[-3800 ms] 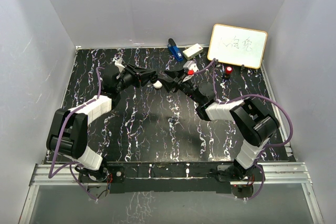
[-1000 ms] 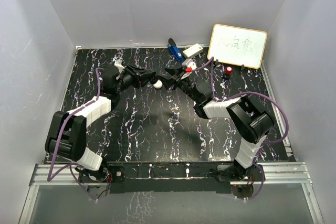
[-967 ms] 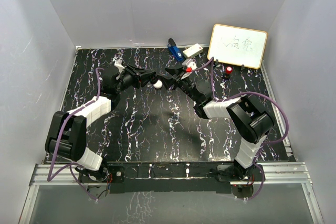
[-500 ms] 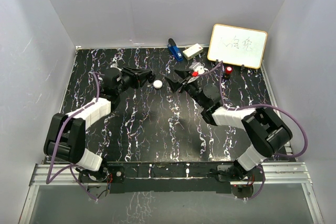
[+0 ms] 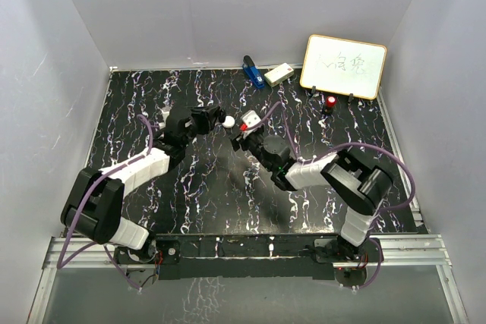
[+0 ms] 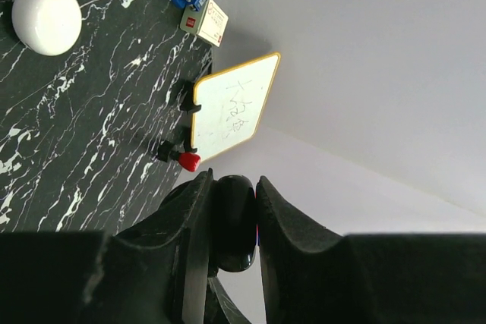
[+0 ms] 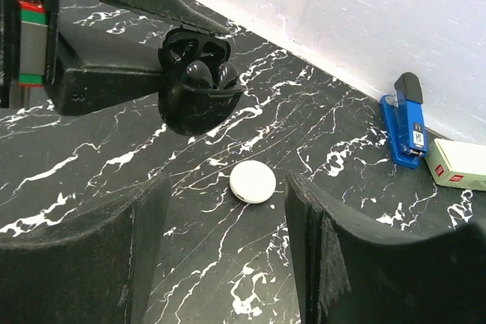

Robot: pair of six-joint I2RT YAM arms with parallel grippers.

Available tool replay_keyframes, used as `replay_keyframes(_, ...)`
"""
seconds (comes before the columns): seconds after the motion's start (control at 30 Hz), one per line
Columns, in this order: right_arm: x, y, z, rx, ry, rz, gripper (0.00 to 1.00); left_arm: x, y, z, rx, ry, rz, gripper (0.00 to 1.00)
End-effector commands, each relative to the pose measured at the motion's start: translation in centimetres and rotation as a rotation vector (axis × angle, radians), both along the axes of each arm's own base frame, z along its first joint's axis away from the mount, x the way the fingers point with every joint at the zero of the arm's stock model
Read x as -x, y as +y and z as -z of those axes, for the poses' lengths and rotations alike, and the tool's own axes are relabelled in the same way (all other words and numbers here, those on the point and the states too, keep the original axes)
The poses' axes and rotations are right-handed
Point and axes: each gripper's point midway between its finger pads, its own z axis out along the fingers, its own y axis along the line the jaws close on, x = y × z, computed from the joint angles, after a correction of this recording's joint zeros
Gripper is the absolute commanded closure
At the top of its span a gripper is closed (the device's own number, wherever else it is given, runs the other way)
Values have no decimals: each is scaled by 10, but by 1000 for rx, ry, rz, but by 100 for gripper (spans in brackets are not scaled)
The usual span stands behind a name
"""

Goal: Insert the wireless bluetooth earbuds into the charging case
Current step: Close the charging case.

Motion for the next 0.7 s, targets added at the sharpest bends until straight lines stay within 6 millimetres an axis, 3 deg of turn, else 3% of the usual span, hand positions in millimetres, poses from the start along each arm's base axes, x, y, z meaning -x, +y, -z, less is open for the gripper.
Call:
replay_keyframes(0.0,-15,5,-38,-54,-117,68,40,-7,2,-25,27,-33,-85,100)
replay_keyframes(0.33,-23,19,-36,-58,-127,78,36,-3,-29,-21,17,-15,-41,100)
replay_keyframes(0.67,-39,8,-37,-58,-140,192,32,6,-30,-16,4,2,-36,100)
